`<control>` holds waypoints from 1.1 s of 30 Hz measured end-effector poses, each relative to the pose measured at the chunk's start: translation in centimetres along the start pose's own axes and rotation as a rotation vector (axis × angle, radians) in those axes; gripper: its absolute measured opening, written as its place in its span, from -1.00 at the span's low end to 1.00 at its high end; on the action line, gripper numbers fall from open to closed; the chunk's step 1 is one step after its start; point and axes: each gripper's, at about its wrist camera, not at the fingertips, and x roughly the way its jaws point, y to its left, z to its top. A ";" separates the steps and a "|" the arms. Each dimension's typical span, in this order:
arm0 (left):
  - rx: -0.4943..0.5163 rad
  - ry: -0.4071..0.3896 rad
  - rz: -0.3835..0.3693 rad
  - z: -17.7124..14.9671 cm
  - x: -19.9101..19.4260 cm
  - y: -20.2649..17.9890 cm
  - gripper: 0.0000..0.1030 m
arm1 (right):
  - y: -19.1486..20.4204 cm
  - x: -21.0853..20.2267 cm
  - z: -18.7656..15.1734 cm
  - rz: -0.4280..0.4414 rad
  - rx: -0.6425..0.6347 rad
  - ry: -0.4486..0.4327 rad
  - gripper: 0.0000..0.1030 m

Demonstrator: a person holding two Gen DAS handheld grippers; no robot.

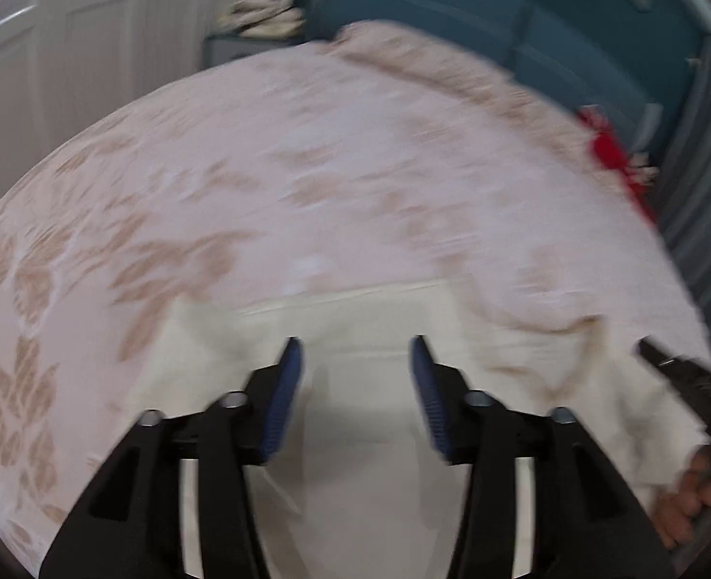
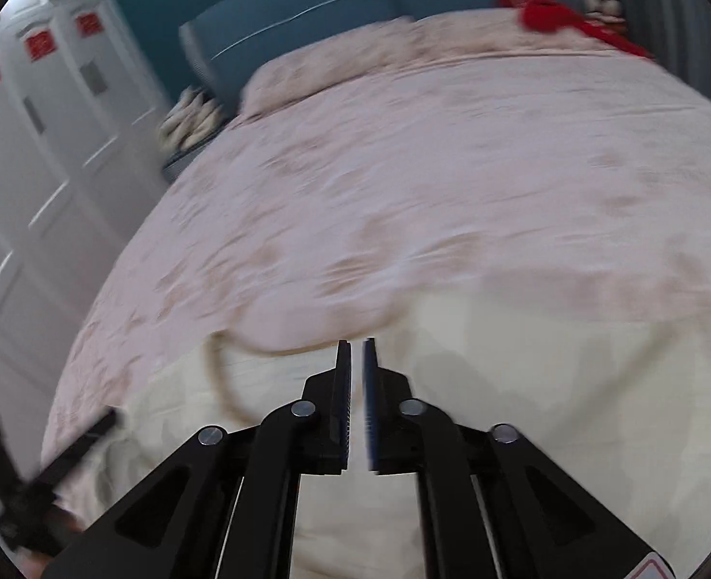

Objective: Fold large clothes

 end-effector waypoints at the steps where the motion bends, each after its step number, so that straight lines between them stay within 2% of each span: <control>1: 0.027 -0.001 -0.058 0.4 -0.5 -2.4 0.27 | -2.2 -0.4 0.2 -0.037 0.009 0.011 -0.74; 3: 0.062 0.036 -0.145 0.5 -0.1 -6.0 0.34 | -4.9 -0.3 0.3 -0.050 0.040 0.041 -0.74; 5: 0.094 0.124 -0.237 0.2 2.1 -10.6 0.34 | -6.8 0.1 0.0 -0.038 0.060 0.074 -0.74; 6: 0.106 0.167 -0.256 -0.2 3.6 -12.6 0.33 | -7.4 0.3 -0.1 -0.032 0.064 0.087 -0.74; 9: 0.118 0.257 -0.270 -1.7 7.1 -16.0 0.25 | -8.8 1.3 -0.5 -0.017 0.057 0.135 -0.79; 10: 0.118 0.291 -0.265 -2.4 8.6 -17.0 0.13 | -9.2 1.7 -0.7 -0.014 0.057 0.153 -0.93; 12: 0.135 0.328 -0.217 -3.5 11.0 -18.1 0.04 | -10.1 2.6 -1.1 -0.001 0.068 0.181 -1.00; 14: 0.187 0.290 -0.152 -4.0 11.8 -18.6 -0.04 | -11.0 3.1 -1.0 -0.003 0.090 0.176 -1.00; 17: 0.199 0.253 -0.120 -4.4 12.1 -18.4 -0.17 | -12.1 2.4 -1.4 -0.144 0.107 0.092 -1.00; 19: 0.172 0.229 -0.106 -4.3 11.6 -17.8 -0.31 | -12.2 1.6 -1.8 -0.210 0.134 0.038 -1.00; 21: 0.120 0.169 -0.061 -3.3 10.0 -16.5 -0.33 | -10.9 0.2 -1.7 -0.307 0.091 -0.017 -1.00; 22: 0.100 0.131 -0.052 -2.6 8.6 -15.3 -0.27 | -10.0 -0.8 -1.7 -0.338 0.059 -0.048 -0.87; 23: 0.100 0.102 -0.056 -1.6 7.3 -14.2 -0.21 | -8.4 -2.1 -1.4 -0.320 0.011 -0.082 -0.75; 25: 0.142 0.083 -0.011 0.0 5.7 -12.1 0.13 | -5.7 -3.5 -1.1 -0.249 -0.049 -0.097 -0.75; 26: 0.156 0.087 0.003 0.6 5.5 -11.3 0.15 | -3.4 -3.9 -0.8 -0.190 -0.099 -0.081 -0.63; 27: 0.171 0.101 0.016 1.3 5.4 -10.2 0.16 | -1.7 -3.5 -0.9 -0.133 -0.135 -0.049 -0.46; 28: 0.181 0.120 0.038 1.7 5.8 -9.3 0.16 | -0.5 -2.9 -1.0 -0.078 -0.156 -0.009 -0.02; 29: 0.189 0.140 0.063 1.9 6.2 -8.5 0.16 | 1.4 -1.3 -1.3 0.028 -0.169 0.056 0.01; 30: 0.198 0.168 0.079 1.8 6.9 -7.8 0.16 | 2.9 0.2 -1.9 0.086 -0.170 0.099 -0.04; 31: 0.206 0.195 0.103 1.5 7.8 -7.1 0.15 | 4.3 1.9 -2.8 0.089 -0.189 0.136 -0.13; 32: 0.212 0.205 0.120 1.2 8.4 -6.7 0.14 | 5.3 3.1 -3.5 0.085 -0.207 0.159 -0.39; 33: 0.220 0.214 0.124 0.7 9.0 -6.3 0.12 | 6.2 4.5 -4.2 0.083 -0.225 0.189 -0.55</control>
